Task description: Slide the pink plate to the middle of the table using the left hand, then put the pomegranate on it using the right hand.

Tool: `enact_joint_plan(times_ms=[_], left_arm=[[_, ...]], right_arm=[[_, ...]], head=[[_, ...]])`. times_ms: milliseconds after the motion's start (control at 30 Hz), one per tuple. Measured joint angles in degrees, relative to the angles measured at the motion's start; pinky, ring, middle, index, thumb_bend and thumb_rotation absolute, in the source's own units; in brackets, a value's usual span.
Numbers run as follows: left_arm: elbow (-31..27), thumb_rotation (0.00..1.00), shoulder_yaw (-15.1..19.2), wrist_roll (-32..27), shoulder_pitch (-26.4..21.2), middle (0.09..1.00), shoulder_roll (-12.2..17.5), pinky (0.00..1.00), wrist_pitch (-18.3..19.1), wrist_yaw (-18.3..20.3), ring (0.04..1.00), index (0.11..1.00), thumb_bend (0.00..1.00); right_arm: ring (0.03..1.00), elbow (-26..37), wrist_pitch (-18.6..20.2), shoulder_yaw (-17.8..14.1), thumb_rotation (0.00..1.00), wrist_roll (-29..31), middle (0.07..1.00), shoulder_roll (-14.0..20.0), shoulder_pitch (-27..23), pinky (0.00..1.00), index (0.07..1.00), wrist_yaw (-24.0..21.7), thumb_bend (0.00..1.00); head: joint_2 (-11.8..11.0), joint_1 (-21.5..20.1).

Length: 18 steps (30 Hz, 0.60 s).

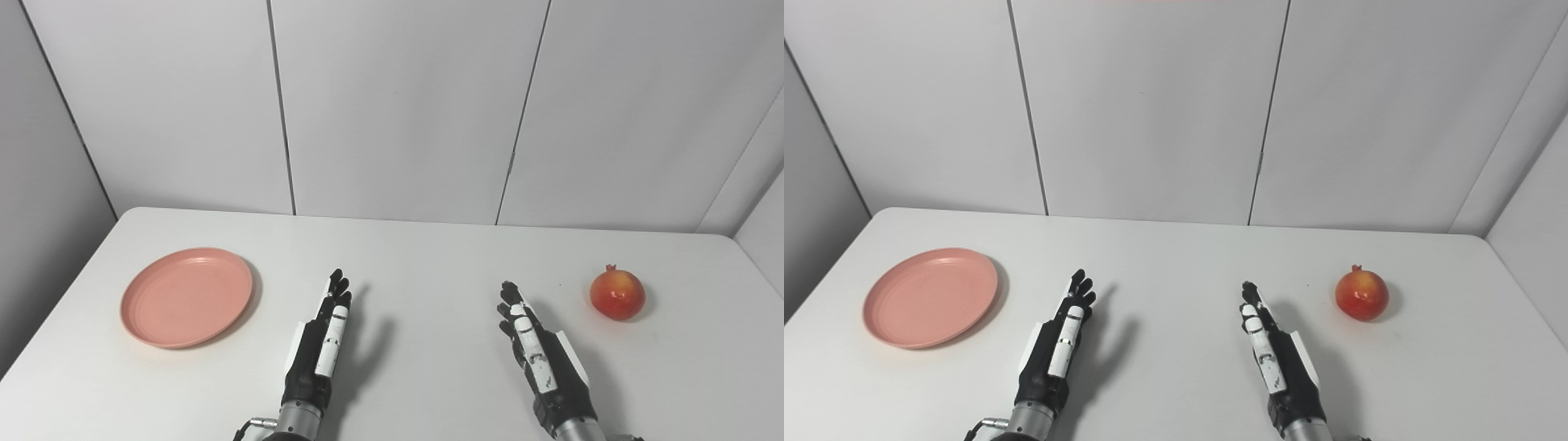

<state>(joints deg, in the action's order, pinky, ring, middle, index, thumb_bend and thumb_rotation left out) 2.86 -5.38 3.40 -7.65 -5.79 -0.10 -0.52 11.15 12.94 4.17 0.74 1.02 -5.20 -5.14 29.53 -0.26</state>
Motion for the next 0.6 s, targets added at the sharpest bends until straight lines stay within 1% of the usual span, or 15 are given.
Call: enact_joint_plan(times_ms=[100,467,600], left_arm=[[0.0,1.0,0.0,-0.1,0.0,0.993,0.0,1.0,0.0,0.0,0.982,0.99,0.42],[0.0,1.0,0.1,-1.0,0.0,1.0,0.4,1.0,0.0,0.5,0.992,0.996,0.43],[0.0,1.0,0.1,-1.8,0.0,1.0,0.7,1.0,-0.1,1.1,0.993,0.998,0.42]], right_arm=[[0.979,-0.1,0.0,0.0,1.0,0.0,0.985,0.0,0.0,0.98,0.968,0.0,0.2],[0.981,-0.3,0.0,0.2,1.0,-0.2,0.988,-0.7,0.0,0.99,0.971,0.3,0.2],[0.98,-0.4,0.0,0.6,1.0,-0.6,0.991,-0.8,0.0,0.97,0.974,0.4,0.19]], head=[[0.0,0.0],[0.0,-2.5],[0.0,-2.5]])
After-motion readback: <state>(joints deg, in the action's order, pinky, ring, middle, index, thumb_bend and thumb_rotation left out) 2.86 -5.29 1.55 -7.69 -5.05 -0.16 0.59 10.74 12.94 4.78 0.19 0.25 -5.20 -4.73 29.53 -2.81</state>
